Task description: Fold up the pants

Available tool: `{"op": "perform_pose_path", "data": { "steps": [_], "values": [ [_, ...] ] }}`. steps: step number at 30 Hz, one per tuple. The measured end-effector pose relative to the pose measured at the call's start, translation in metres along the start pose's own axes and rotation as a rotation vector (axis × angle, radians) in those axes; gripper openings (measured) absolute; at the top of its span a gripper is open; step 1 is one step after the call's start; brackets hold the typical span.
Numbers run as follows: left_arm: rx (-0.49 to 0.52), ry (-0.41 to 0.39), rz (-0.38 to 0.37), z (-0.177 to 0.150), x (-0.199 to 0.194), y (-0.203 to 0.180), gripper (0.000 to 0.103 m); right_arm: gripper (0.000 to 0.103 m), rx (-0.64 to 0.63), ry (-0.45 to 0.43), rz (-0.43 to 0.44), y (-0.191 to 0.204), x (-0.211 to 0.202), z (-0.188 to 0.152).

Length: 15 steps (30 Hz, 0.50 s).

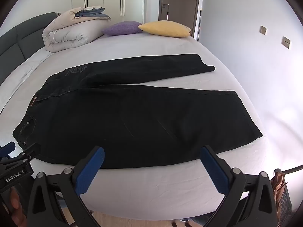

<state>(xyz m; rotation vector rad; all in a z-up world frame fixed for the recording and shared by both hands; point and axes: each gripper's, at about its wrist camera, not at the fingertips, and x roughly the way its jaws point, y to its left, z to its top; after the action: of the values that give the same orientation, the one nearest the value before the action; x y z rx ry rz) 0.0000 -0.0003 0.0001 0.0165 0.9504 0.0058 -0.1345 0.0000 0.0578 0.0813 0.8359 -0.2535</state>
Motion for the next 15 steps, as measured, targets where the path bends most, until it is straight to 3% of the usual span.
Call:
{"op": "perform_pose_path", "data": {
  "steps": [15],
  "values": [
    [-0.002, -0.007, 0.006, -0.0016, 0.0006, 0.0004, 0.103, 0.103, 0.002, 0.006, -0.001, 0.0011, 0.0023, -0.0031]
  ]
}}
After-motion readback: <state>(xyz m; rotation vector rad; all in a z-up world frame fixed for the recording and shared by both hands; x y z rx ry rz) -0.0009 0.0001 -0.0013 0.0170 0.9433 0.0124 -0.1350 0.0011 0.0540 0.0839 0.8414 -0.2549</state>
